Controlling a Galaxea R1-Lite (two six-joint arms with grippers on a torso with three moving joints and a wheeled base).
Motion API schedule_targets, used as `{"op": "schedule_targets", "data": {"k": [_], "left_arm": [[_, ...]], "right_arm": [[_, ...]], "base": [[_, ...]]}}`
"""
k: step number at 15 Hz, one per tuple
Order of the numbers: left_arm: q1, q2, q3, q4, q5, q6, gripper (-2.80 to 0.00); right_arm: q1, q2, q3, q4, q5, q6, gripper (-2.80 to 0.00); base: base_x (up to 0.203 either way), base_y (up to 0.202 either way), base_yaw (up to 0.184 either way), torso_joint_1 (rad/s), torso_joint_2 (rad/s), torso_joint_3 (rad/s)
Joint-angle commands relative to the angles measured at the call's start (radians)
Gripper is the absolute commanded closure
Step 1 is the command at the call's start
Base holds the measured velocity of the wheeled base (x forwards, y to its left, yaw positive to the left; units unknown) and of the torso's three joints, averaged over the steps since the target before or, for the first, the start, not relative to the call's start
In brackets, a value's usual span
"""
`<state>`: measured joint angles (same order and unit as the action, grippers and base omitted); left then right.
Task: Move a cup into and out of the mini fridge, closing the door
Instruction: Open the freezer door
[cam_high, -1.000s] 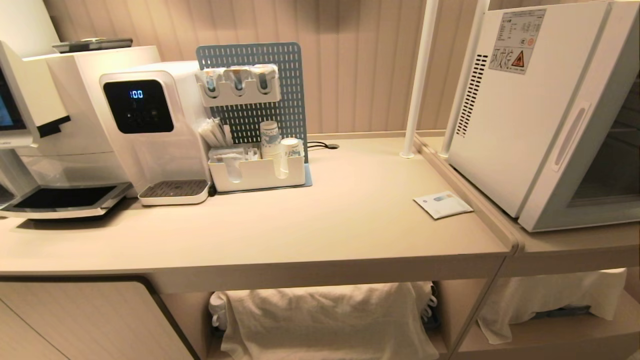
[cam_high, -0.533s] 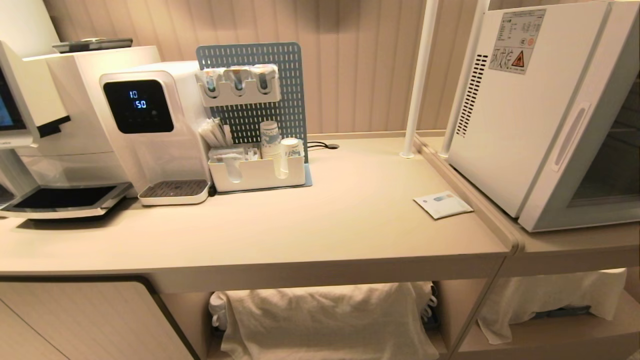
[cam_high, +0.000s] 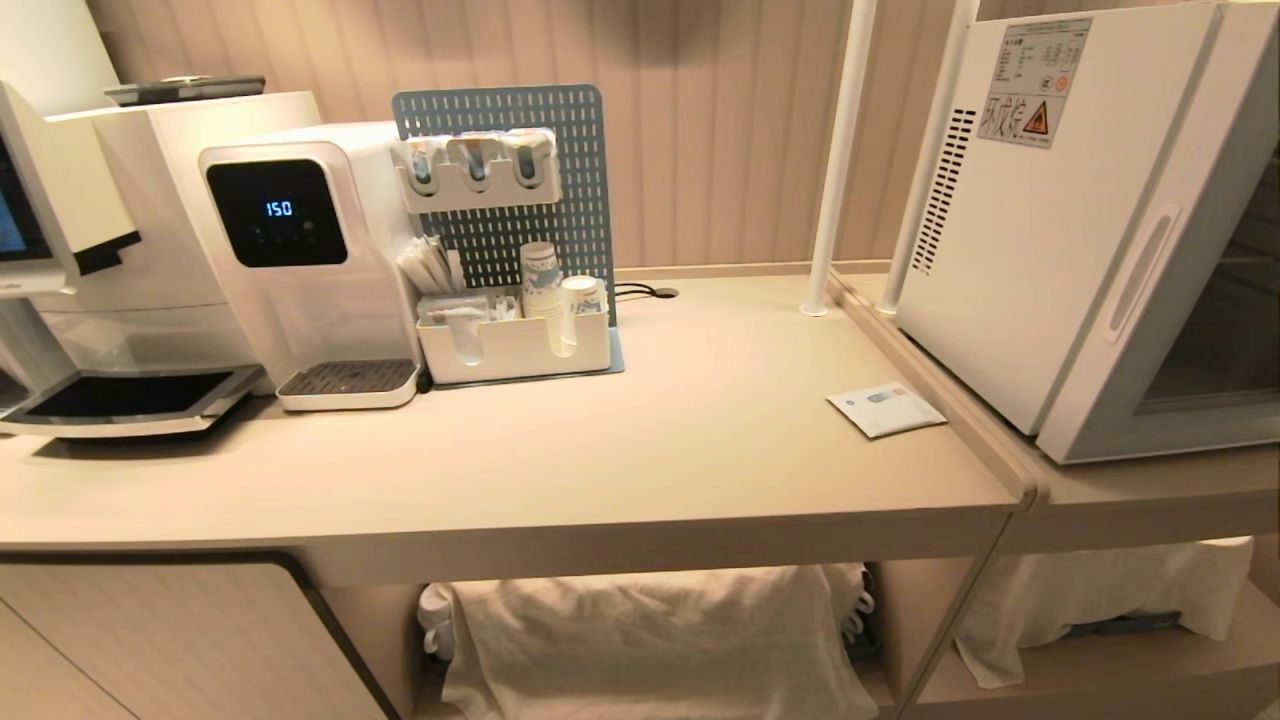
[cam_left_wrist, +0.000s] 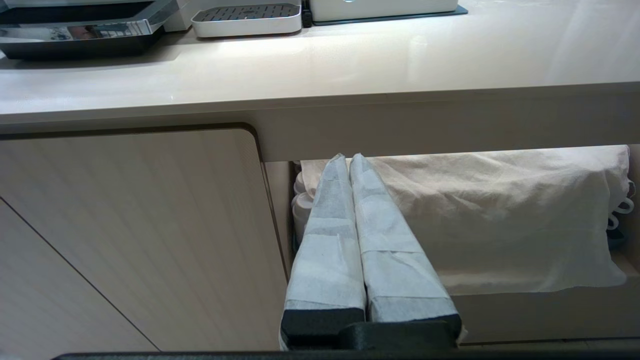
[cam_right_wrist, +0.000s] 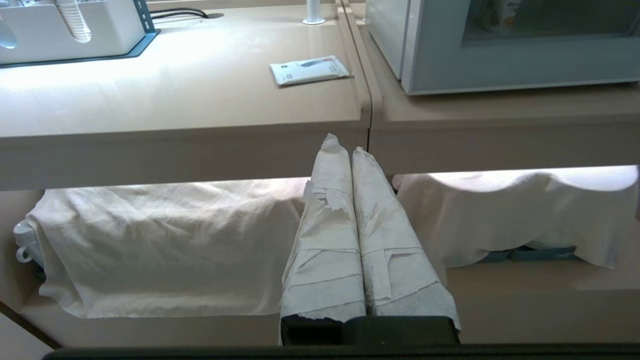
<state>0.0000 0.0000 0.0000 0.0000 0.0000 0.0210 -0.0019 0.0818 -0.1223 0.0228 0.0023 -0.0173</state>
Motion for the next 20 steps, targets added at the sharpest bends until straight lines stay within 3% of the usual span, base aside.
{"op": "schedule_targets", "data": {"k": [1, 7, 10, 12, 16, 20], "left_arm": [[0.0, 0.0, 0.0, 0.0, 0.0, 0.001, 0.0], [0.0, 0.0, 0.0, 0.0, 0.0, 0.001, 0.0], [0.0, 0.0, 0.0, 0.0, 0.0, 0.0, 0.0], [0.0, 0.0, 0.0, 0.0, 0.0, 0.0, 0.0], [0.0, 0.0, 0.0, 0.0, 0.002, -0.001, 0.0], [0.0, 0.0, 0.0, 0.0, 0.0, 0.0, 0.0]], "right_arm": [[0.0, 0.116, -0.095, 0.014, -0.005, -0.003, 0.0], [0.003, 0.488, -0.407, 0.05, -0.096, -0.018, 0.0], [0.003, 0.688, -0.502, 0.046, -0.305, -0.124, 0.0], [0.012, 0.816, -0.565, 0.01, -0.372, -0.162, 0.0], [0.021, 1.024, -0.697, -0.047, -0.408, -0.222, 0.0], [0.036, 1.189, -0.796, -0.118, -0.439, -0.332, 0.0]], "base": [[0.0, 0.0, 0.0, 0.0, 0.0, 0.0], [0.0, 0.0, 0.0, 0.0, 0.0, 0.0], [0.0, 0.0, 0.0, 0.0, 0.0, 0.0], [0.0, 0.0, 0.0, 0.0, 0.0, 0.0], [0.0, 0.0, 0.0, 0.0, 0.0, 0.0], [0.0, 0.0, 0.0, 0.0, 0.0, 0.0]]}}
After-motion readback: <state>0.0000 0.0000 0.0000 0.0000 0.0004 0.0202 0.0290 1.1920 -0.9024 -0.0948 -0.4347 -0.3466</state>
